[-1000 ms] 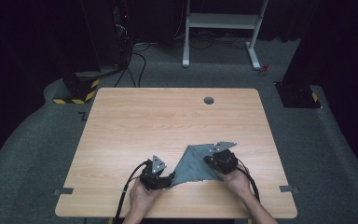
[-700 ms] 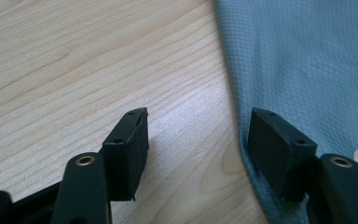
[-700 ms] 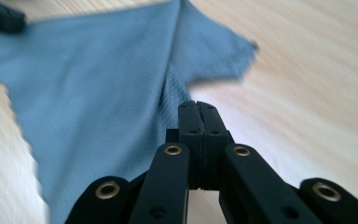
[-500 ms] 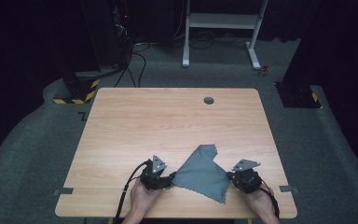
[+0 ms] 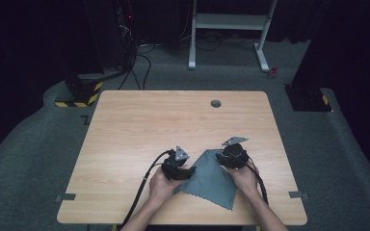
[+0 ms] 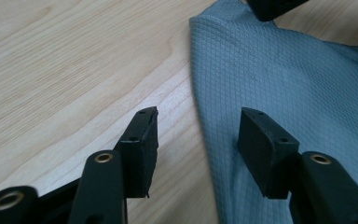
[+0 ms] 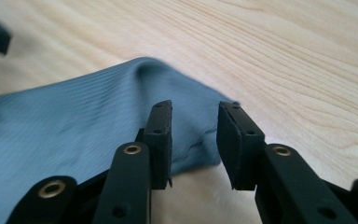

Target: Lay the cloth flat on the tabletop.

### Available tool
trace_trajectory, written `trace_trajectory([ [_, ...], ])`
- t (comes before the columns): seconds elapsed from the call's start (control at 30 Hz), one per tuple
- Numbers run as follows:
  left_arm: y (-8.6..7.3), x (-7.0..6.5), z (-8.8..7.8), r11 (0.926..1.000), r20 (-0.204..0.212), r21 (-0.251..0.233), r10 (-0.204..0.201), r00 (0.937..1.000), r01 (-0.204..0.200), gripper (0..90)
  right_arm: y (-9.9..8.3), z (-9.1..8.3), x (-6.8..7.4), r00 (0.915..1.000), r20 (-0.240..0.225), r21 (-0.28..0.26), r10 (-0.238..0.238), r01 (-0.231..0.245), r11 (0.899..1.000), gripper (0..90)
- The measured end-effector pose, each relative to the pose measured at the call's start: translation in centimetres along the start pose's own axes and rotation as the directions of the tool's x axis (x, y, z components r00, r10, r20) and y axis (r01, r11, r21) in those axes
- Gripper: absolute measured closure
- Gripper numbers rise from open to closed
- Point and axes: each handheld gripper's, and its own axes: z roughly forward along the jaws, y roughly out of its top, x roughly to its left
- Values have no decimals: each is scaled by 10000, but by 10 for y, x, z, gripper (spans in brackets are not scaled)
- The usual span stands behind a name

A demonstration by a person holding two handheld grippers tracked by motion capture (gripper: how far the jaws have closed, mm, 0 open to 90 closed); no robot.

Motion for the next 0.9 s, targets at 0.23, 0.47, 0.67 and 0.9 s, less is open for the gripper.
trace_trajectory([
  [0.23,6,-2,11,9986,-21,425,330,9995,-329,529,3,12,-3,9996,-226,549,186,-173,9983,817],
  [0.47,4,-4,9,9963,684,480,682,9953,-716,855,13,18,6,9984,-320,450,-467,481,9978,898],
  [0.67,-3,11,-14,9989,-18,195,426,9991,-426,889,42,9,25,9902,-577,-406,-1272,1250,9913,900],
  [0.9,-21,20,-44,9993,-383,53,367,9986,-365,885,48,-11,24,9872,-730,-1218,-1420,1325,9837,900],
])
